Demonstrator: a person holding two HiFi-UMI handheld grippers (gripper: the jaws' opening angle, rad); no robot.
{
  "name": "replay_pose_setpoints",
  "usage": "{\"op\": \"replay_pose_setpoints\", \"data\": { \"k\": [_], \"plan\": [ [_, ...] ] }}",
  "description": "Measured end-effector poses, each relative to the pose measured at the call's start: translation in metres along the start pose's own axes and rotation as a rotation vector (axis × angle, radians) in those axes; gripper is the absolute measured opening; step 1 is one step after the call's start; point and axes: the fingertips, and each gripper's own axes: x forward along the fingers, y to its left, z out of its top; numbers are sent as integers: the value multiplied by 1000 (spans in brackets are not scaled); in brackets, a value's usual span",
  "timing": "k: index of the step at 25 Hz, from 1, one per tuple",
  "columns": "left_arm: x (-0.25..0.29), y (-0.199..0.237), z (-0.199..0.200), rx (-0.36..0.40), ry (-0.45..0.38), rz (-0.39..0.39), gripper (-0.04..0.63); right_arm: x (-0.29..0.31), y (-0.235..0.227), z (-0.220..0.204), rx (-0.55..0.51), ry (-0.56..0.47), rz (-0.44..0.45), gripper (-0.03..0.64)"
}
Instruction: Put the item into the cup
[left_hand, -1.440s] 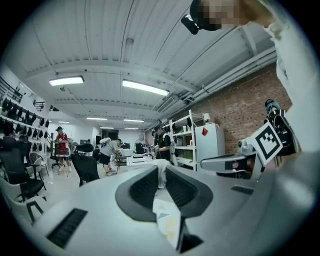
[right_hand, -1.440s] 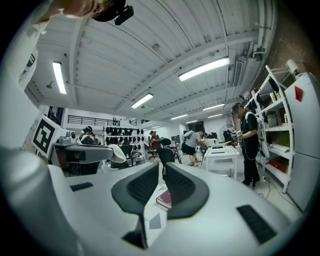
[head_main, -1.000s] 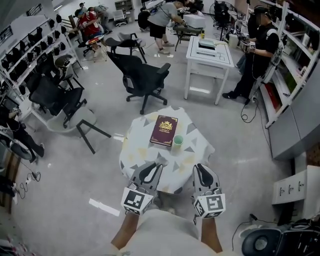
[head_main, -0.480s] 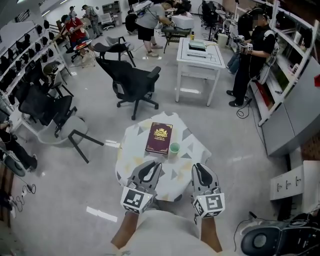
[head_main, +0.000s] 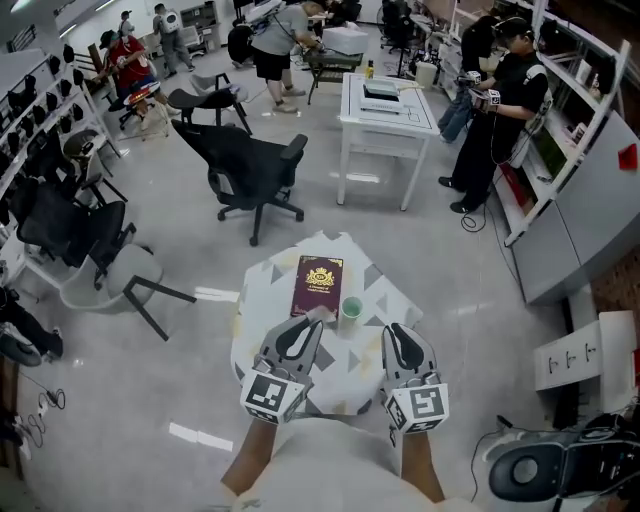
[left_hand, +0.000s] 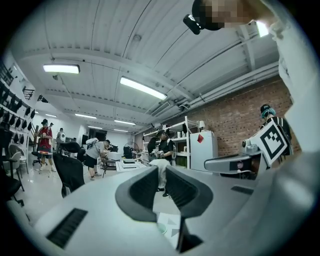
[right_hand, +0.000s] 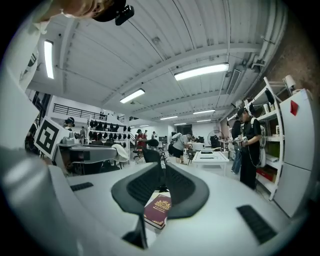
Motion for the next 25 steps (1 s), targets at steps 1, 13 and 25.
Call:
{"op": "replay_pose_setpoints", "data": {
  "k": [1, 13, 25],
  "plan": [
    [3, 5, -1, -4, -1, -7, 55, 5, 1, 1, -1, 0, -8, 49],
    [27, 55, -17, -64, 8, -90, 55, 54, 19, -5, -12, 50, -83, 49],
    [54, 75, -42, -128, 40, -154, 55, 69, 11, -21, -19, 134, -180, 49]
  ]
}}
